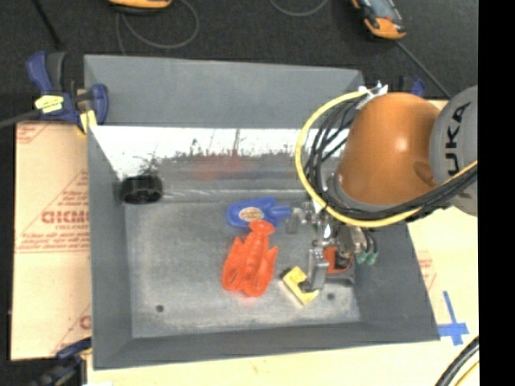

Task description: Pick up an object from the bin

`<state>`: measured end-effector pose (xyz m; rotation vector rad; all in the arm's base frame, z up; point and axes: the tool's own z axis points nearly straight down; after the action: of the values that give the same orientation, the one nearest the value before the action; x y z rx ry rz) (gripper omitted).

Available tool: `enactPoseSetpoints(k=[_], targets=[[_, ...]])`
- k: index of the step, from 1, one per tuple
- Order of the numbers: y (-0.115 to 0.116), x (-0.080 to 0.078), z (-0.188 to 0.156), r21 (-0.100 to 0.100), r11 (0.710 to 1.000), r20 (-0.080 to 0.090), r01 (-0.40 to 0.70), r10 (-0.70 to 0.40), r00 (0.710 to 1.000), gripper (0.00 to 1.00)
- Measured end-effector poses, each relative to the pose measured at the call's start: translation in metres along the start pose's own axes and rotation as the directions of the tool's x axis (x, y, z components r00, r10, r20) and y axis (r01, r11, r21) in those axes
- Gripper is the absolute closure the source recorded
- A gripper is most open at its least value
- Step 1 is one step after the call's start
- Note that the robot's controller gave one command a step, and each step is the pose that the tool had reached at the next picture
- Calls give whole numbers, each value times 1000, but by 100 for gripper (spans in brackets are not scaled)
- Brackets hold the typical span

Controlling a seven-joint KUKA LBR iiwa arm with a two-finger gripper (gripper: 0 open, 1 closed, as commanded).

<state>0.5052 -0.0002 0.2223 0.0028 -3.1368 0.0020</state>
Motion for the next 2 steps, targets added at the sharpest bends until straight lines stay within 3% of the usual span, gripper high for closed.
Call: enactPoseSetpoints(k=[1,2], targets=[[0,-2,-4,0,1000,8,0,0,1000,0],[16,-23,42,1,999,17,39,-40,999,0]])
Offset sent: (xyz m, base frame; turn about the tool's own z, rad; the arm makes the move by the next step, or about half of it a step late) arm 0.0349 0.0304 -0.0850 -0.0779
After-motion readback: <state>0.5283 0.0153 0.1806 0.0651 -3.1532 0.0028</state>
